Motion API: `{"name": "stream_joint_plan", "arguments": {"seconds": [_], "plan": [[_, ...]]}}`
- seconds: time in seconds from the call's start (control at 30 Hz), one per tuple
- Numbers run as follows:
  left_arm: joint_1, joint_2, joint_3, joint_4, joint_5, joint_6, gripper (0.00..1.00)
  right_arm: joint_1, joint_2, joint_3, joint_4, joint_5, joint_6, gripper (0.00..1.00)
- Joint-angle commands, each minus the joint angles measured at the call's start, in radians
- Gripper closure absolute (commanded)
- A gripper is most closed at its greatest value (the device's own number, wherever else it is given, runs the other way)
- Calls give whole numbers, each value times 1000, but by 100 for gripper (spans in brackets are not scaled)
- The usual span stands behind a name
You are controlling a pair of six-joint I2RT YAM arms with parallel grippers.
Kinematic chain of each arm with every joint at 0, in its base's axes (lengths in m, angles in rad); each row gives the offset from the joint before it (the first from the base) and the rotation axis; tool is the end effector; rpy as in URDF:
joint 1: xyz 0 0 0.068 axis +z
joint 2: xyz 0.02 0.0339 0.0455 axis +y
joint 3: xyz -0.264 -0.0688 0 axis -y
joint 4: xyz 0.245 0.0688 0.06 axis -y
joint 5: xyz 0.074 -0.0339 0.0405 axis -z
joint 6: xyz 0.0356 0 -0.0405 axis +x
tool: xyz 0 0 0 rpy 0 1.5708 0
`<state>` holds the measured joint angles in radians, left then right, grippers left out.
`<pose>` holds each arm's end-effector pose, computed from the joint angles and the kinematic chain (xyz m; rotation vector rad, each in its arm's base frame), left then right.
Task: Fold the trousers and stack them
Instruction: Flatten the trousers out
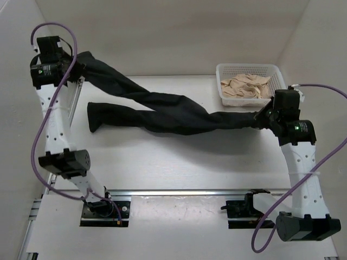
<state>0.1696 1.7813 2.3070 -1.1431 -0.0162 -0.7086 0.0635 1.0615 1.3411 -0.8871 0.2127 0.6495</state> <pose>0.3413 0.0590 0.4831 -0.9447 1.9897 -0.2857 0.1996 0.0052 0.4072 0.7409 2.0376 0.1783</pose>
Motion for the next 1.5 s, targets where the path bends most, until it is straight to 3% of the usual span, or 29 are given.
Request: {"name": "stream_joint_plan", "arguments": {"seconds": [0.0, 0.07, 0.2, 0.3, 0.33, 0.37, 0.4, 0.43, 0.47, 0.53, 0.6, 0.67, 0.73, 0.8, 0.83, 0.87, 0.93, 1.03, 1.1, 1.13, 1.27, 1.47], "plan": [[36, -112, -196, -67, -7, 40, 90, -7, -80, -98, -4, 48, -4, 100], [45, -169, -358, -57, -7, 66, 90, -7, -141, -157, -39, 66, 21, 100], [36, -273, -489, -87, 30, 116, 90, -7, -225, -230, -81, 88, 45, 100], [25, -277, -467, -78, 19, 139, 90, -7, -244, -241, -93, 97, 45, 100], [25, -245, -448, -61, 19, 139, 85, -7, -227, -241, -84, 108, 45, 100], [25, -197, -420, -49, 19, 139, 73, -7, -212, -241, -75, 108, 45, 100], [25, -133, -314, -49, 30, 150, 49, -7, -196, -241, -59, 108, 45, 100], [16, 18, -241, -85, 30, 150, 2, -7, -161, -228, -50, 108, 45, 100], [16, 97, -160, -127, 44, 162, 0, -7, -144, -227, -41, 108, 45, 100], [5, 237, 34, -263, 35, 153, 0, -7, -120, -203, -32, 108, 36, 100], [5, 201, -21, -233, 6, 153, 0, -7, -110, -203, -32, 119, 27, 100], [5, 51, -272, -146, -25, 143, 0, -7, -123, -220, -32, 107, 27, 100], [19, -49, -515, -49, -54, 133, 8, -7, -133, -229, -32, 96, 18, 100], [28, -187, -663, 11, -44, 133, 28, -7, -133, -259, -23, 71, 18, 100], [28, -228, -786, 20, -18, 133, 43, -7, -133, -269, -23, 71, 7, 100], [28, -294, -840, 20, -5, 124, 45, -7, -133, -282, -23, 47, 7, 100], [28, -348, -994, 20, 50, 107, 43, -7, -124, -293, -13, 28, -2, 100], [8, -430, -1197, 54, 161, 66, 30, -7, -124, -312, -4, 10, -11, 100], [-2, -465, -1293, 91, 196, 40, 15, -7, -124, -312, -4, 1, -11, 100], [-2, -465, -1336, 115, 220, 40, 14, -7, -124, -312, -4, 1, -11, 100], [-11, -404, -1436, 203, 208, 4, 16, -7, -124, -312, -4, -18, -21, 100], [-12, -280, -1427, 233, 81, -15, 19, -7, -133, -312, -4, -27, -33, 100]]}}
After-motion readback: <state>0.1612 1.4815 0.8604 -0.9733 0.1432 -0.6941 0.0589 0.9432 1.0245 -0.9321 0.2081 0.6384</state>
